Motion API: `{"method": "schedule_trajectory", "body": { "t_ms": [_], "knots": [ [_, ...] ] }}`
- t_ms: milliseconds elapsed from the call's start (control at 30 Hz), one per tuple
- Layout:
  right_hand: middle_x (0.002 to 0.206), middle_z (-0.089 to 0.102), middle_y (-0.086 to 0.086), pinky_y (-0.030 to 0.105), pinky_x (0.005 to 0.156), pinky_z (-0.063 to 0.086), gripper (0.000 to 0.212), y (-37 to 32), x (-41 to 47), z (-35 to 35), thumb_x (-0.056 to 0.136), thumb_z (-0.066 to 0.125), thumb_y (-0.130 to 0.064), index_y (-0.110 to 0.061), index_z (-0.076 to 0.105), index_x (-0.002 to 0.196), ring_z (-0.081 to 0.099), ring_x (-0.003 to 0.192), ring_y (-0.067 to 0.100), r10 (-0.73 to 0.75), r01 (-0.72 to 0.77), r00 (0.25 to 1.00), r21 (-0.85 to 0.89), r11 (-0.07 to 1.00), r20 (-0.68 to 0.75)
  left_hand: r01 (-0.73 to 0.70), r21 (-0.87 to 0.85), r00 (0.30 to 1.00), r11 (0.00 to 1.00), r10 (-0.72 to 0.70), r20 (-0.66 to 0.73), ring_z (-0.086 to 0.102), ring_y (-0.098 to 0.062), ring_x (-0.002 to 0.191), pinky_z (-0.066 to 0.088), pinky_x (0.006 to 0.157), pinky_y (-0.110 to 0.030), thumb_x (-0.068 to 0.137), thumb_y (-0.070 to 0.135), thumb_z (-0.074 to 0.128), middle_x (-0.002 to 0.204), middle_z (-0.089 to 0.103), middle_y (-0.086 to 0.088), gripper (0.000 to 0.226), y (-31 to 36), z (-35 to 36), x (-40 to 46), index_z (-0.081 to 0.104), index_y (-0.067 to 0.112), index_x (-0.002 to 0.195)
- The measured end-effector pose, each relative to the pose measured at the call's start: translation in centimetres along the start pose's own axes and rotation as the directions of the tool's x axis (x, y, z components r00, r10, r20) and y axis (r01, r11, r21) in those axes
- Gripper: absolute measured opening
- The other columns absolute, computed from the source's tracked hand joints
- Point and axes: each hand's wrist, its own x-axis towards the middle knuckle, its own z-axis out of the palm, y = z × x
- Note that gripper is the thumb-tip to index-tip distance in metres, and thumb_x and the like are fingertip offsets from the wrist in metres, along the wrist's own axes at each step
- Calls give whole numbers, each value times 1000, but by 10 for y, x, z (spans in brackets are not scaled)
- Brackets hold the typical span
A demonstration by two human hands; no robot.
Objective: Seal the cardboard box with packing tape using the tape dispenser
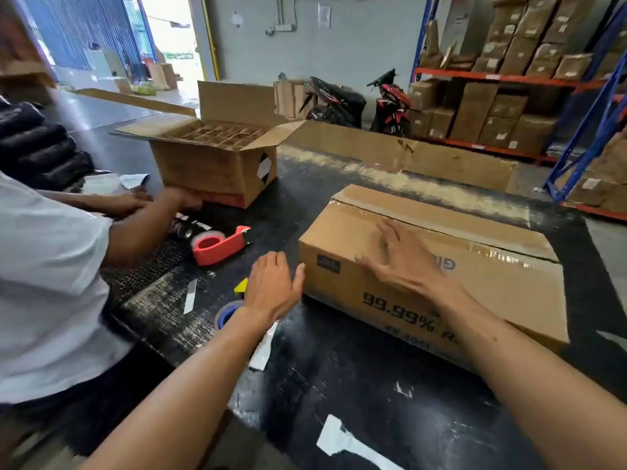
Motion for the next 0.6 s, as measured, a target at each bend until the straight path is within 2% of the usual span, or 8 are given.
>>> {"method": "schedule_trajectory", "body": {
  "t_ms": [33,133,233,300,367,433,467,600],
  "knots": [
    [167,14,5,44,124,14,97,-1,2,6,86,35,-80,-17,18,158,16,152,24,-2,2,1000,-32,999,11,53,44,999,998,-53,-8,60,-42,91,47,80,-46,95,46,39,97,64,-24,55,-7,1,-7,62,-3,100],
    [167,14,5,44,123,14,99,-3,4,17,86,25,-83,-17,18,158,18,151,26,2,9,997,-152,988,71,220,225,961,949,-251,119,56,-39,96,44,84,-46,97,45,44,104,62,-23,53,-30,8,-31,62,-4,107],
    [167,13,4,43,123,13,96,-4,8,21,87,26,-82,-18,16,159,17,151,25,10,5,996,-153,988,93,213,351,936,912,-293,193,58,-33,100,44,88,-41,97,53,40,111,59,-19,59,-41,22,-51,57,-1,115],
    [167,14,3,43,124,13,96,-4,10,20,87,27,-82,-19,17,158,17,151,25,18,-3,995,-156,988,96,216,358,932,909,-301,203,61,-29,97,49,82,-36,96,51,47,114,55,-17,56,-43,30,-55,52,0,119],
    [167,15,3,44,124,14,98,-2,13,22,86,27,-84,-20,17,158,18,151,25,23,-5,994,-165,986,103,267,342,910,901,-352,218,65,-25,86,51,67,-31,93,44,55,114,54,-16,50,-41,30,-55,51,1,118],
    [167,16,3,45,123,17,99,-2,14,24,84,26,-86,-20,18,158,20,150,26,20,-2,995,-179,984,99,317,279,899,906,-381,217,66,-24,69,44,49,-30,91,34,62,114,53,-18,42,-41,33,-59,54,0,114],
    [166,17,3,46,123,18,100,-1,14,25,84,25,-86,-20,18,158,21,150,26,19,-2,996,-186,983,91,329,246,894,912,-385,228,66,-27,63,39,45,-32,92,26,61,117,51,-21,38,-41,35,-61,52,-1,116],
    [166,18,3,47,123,19,100,-1,14,26,84,25,-87,-20,18,158,22,150,26,10,5,997,-197,980,75,309,129,906,942,-333,261,62,-39,61,36,47,-40,98,7,48,128,40,-26,25,-44,35,-64,46,-4,120]
  ]
}}
